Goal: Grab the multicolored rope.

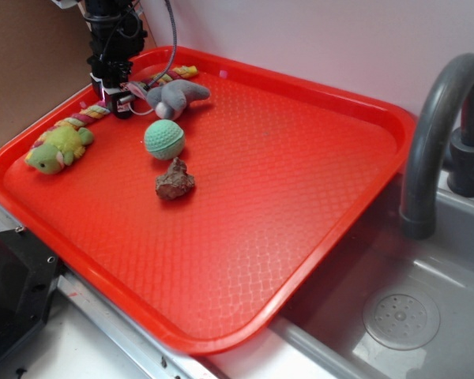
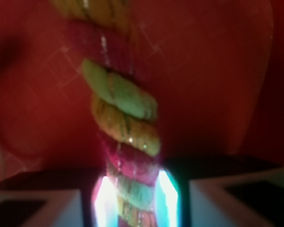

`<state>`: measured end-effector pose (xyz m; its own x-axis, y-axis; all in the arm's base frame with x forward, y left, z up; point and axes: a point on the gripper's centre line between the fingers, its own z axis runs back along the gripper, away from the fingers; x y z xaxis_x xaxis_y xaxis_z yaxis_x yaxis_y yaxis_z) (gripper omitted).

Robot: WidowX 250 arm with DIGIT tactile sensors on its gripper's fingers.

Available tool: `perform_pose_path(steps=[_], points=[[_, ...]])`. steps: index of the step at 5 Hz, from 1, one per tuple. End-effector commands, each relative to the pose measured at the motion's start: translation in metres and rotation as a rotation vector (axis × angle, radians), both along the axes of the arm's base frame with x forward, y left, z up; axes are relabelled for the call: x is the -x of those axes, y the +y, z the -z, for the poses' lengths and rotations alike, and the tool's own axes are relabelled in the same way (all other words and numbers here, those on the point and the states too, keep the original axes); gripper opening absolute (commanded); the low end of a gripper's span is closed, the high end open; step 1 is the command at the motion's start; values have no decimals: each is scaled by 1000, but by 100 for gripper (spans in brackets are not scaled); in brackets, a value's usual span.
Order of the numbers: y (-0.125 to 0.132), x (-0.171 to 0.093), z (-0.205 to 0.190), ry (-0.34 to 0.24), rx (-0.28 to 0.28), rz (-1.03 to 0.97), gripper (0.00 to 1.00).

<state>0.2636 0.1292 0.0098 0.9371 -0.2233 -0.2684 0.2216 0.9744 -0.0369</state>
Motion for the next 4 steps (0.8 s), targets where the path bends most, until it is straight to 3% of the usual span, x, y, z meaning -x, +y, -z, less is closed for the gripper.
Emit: perform_pose_path(steps=[1, 2, 3, 4], points=[[-7, 1, -42, -27, -55, -119, 0], [-24, 0, -92, -151, -48, -294, 0], [-63, 8, -141, -246, -76, -285, 0], [-114, 58, -191, -322, -75, -235, 0]])
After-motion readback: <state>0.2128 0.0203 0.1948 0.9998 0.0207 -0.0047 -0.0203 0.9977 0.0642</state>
